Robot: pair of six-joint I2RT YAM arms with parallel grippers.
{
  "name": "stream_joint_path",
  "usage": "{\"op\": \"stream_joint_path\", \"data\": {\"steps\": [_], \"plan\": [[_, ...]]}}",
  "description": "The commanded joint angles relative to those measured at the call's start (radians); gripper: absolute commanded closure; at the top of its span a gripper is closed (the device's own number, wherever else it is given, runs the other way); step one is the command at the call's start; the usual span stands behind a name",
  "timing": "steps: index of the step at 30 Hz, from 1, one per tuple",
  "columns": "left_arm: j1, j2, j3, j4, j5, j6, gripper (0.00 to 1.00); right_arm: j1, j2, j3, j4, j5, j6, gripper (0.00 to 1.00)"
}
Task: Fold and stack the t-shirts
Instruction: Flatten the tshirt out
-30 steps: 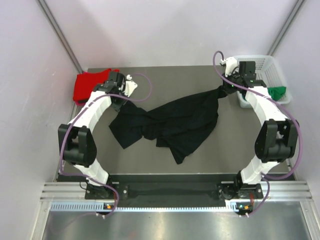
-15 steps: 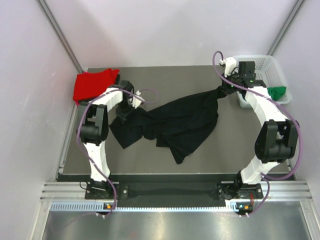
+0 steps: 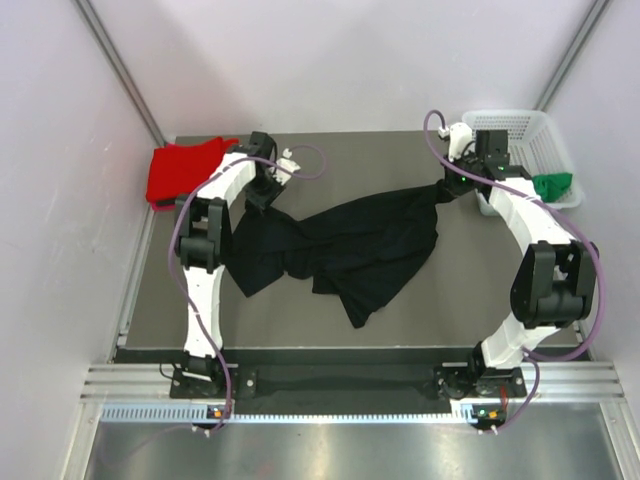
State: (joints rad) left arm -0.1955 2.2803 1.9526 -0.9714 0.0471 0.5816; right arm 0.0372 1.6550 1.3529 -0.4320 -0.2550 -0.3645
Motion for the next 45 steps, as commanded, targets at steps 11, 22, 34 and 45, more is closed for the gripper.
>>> {"op": "stream_joint_path", "data": {"steps": [11, 22, 34, 45], "plan": [[-0.009, -0.337, -0.238, 0.207, -0.004, 0.142, 0.48, 0.024, -0.018, 0.022, 0.049, 0.023, -0.011, 1.00], [0.033, -0.306, -0.225, 0.194, -0.012, 0.273, 0.48, 0.044, 0.003, 0.041, 0.044, 0.023, -0.011, 1.00], [0.036, -0.091, -0.029, 0.024, -0.006, 0.351, 0.49, 0.053, -0.006, 0.029, 0.044, 0.046, -0.031, 1.00], [0.044, -0.042, 0.038, -0.143, 0.003, 0.383, 0.86, 0.053, 0.009, 0.048, 0.049, 0.053, -0.033, 1.00]]}}
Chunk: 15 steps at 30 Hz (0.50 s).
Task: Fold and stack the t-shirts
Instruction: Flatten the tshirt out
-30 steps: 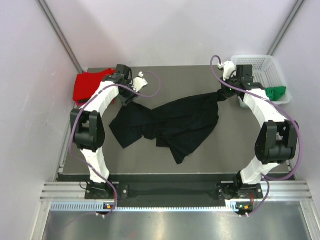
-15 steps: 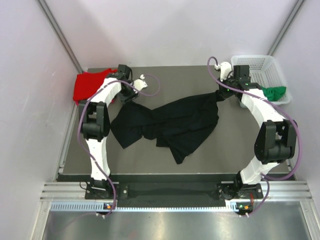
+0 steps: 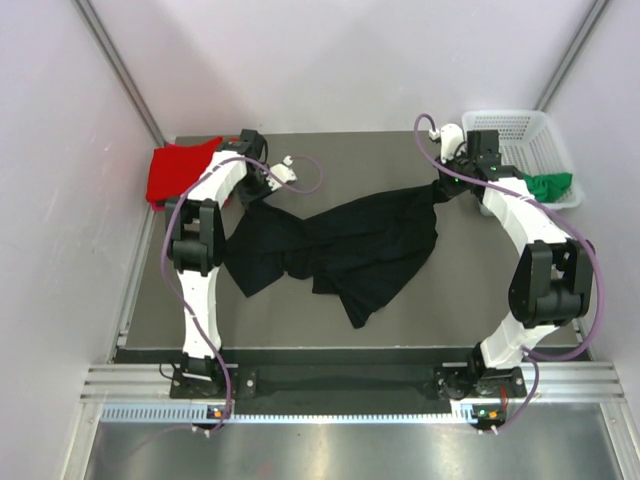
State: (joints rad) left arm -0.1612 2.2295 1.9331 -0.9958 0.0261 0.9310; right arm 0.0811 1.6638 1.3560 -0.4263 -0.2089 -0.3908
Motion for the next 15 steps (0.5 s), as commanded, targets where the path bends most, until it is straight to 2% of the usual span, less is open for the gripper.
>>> {"op": "stream_joint_path", "data": {"steps": [1, 2, 3, 9, 15], "plan": [[0.012, 0.007, 0.078, -0.138, 0.034, 0.035, 0.89, 0.009, 0.005, 0.051, 0.046, 0.008, -0.008, 1.00], [0.014, 0.007, 0.086, -0.154, 0.041, 0.037, 0.92, 0.009, 0.010, 0.057, 0.046, 0.009, -0.006, 1.00], [0.020, 0.001, 0.090, -0.179, 0.050, 0.042, 1.00, 0.009, 0.013, 0.067, 0.049, 0.009, -0.006, 1.00], [0.041, -0.077, 0.106, -0.185, 0.106, 0.014, 1.00, 0.009, 0.024, 0.120, 0.055, 0.031, -0.008, 1.00], [0.049, -0.232, 0.156, -0.127, 0.129, -0.053, 1.00, -0.009, -0.010, 0.192, 0.058, 0.052, 0.006, 1.00]]}}
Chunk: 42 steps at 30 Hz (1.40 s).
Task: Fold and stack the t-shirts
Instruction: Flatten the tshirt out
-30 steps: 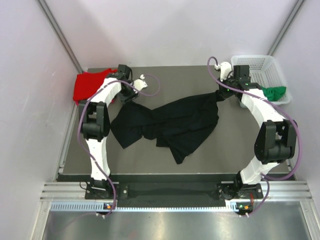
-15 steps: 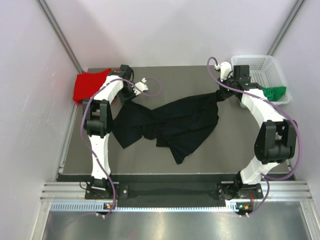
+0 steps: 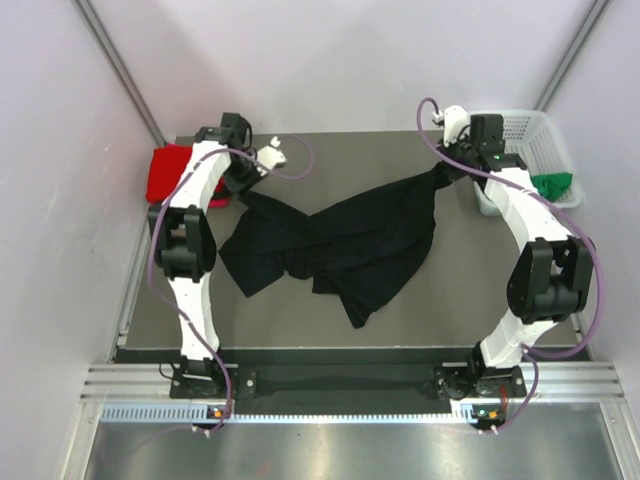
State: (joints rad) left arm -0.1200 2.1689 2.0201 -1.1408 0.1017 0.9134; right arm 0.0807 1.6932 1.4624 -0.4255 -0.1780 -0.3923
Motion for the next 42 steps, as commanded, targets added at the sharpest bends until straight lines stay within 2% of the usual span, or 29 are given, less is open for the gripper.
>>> {"op": "stream_joint_path", "data": {"steps": [1, 5, 10, 12, 16, 18, 21, 24, 27, 28, 30, 32, 34, 35, 39, 40, 42], "plan": [[0.008, -0.225, 0.057, 0.032, 0.056, -0.042, 1.00, -0.016, -0.059, 0.095, 0.059, 0.015, 0.023, 1.00], [0.011, -0.372, -0.035, 0.133, 0.038, -0.064, 1.00, -0.053, -0.121, 0.121, 0.050, -0.024, 0.105, 1.00], [0.016, -0.579, -0.199, 0.236, -0.025, -0.064, 1.00, -0.071, -0.191, 0.124, -0.007, -0.058, 0.110, 1.00], [0.017, -0.650, -0.251, 0.254, -0.037, -0.062, 1.00, -0.114, -0.231, 0.112, -0.028, -0.075, 0.104, 1.00], [0.017, -0.754, -0.331, 0.295, -0.069, -0.073, 1.00, -0.136, -0.300, 0.064, -0.030, -0.093, 0.104, 1.00], [0.019, -0.805, -0.365, 0.294, -0.077, -0.067, 1.00, -0.145, -0.323, 0.035, -0.032, -0.097, 0.105, 1.00], [0.019, -0.836, -0.429, 0.201, -0.043, -0.016, 1.00, -0.151, -0.342, -0.010, -0.045, -0.100, 0.093, 1.00], [0.017, -0.873, -0.549, 0.122, -0.036, 0.034, 1.00, -0.150, -0.307, -0.042, -0.090, -0.126, 0.058, 1.00], [0.017, -0.893, -0.702, 0.148, -0.054, 0.038, 1.00, -0.153, -0.233, -0.063, -0.073, -0.150, 0.041, 1.00], [0.017, -0.890, -0.763, 0.157, -0.053, 0.032, 0.98, -0.153, -0.184, -0.063, -0.058, -0.149, 0.044, 1.00], [0.017, -0.874, -0.819, 0.264, -0.092, -0.017, 0.81, -0.153, -0.121, -0.024, -0.021, -0.138, 0.047, 1.00], [0.017, -0.853, -0.811, 0.337, -0.146, -0.066, 0.79, -0.154, -0.018, 0.082, -0.006, -0.121, 0.055, 1.00], [0.017, -0.807, -0.740, 0.410, -0.174, -0.105, 0.78, -0.156, 0.090, 0.175, 0.002, -0.146, 0.061, 1.00], [0.017, -0.787, -0.707, 0.421, -0.178, -0.143, 0.77, -0.156, 0.127, 0.279, -0.005, -0.161, 0.058, 1.00], [0.017, -0.686, -0.525, 0.431, -0.180, -0.205, 0.76, -0.154, 0.279, 0.493, -0.003, -0.245, 0.066, 1.00], [0.017, -0.678, -0.506, 0.434, -0.175, -0.220, 0.76, -0.154, 0.317, 0.513, 0.019, -0.262, 0.094, 1.00], [0.017, -0.657, -0.459, 0.417, -0.041, -0.243, 0.76, -0.147, 0.358, 0.562, 0.068, -0.256, 0.122, 0.99]]}}
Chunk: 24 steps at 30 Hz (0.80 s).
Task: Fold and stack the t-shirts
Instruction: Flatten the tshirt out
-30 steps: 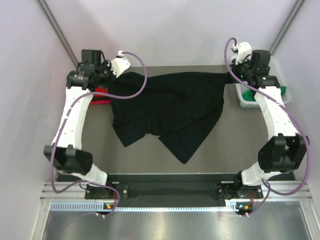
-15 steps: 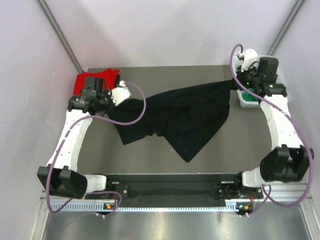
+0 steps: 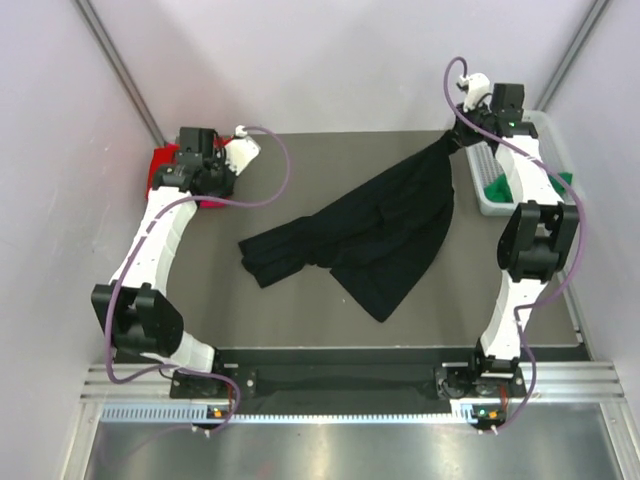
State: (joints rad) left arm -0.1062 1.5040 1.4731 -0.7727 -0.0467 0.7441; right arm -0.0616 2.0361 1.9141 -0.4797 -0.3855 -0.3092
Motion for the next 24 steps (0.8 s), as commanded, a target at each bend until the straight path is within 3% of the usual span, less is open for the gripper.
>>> {"op": "stream_joint_path", "data": {"steps": [1, 2, 3, 4, 6, 9, 10, 13, 18, 24], "plan": [[-0.010, 0.019, 0.108, -0.017, 0.172, -0.059, 0.75, 0.002, 0.056, 0.124, 0.130, -0.021, 0.041, 0.98], [-0.029, 0.033, 0.122, -0.036, 0.251, -0.055, 0.74, 0.015, 0.073, 0.138, 0.144, 0.020, 0.032, 0.93], [-0.053, 0.062, 0.121, -0.046, 0.251, -0.063, 0.72, 0.023, 0.090, 0.143, 0.151, 0.072, 0.027, 0.78], [-0.111, 0.090, 0.098, -0.063, 0.240, -0.068, 0.68, 0.028, 0.108, 0.143, 0.156, 0.161, 0.019, 0.46], [-0.173, 0.108, 0.055, -0.079, 0.228, -0.046, 0.67, 0.028, 0.102, 0.135, 0.135, 0.194, -0.004, 0.36], [-0.289, 0.116, -0.046, -0.042, 0.189, -0.058, 0.67, 0.016, 0.000, 0.031, 0.083, 0.114, -0.099, 0.36], [-0.309, 0.122, -0.059, -0.037, 0.189, -0.071, 0.67, 0.016, -0.072, -0.011, 0.064, 0.015, -0.195, 0.39], [-0.358, 0.160, -0.076, -0.022, 0.234, -0.107, 0.67, 0.022, -0.155, -0.183, -0.072, -0.090, -0.430, 0.45], [-0.374, 0.284, -0.033, 0.020, 0.257, -0.134, 0.66, 0.022, -0.139, -0.263, -0.215, -0.101, -0.511, 0.43], [-0.375, 0.458, 0.081, -0.112, 0.231, -0.140, 0.67, 0.029, -0.047, -0.234, -0.342, -0.164, -0.560, 0.40]]}}
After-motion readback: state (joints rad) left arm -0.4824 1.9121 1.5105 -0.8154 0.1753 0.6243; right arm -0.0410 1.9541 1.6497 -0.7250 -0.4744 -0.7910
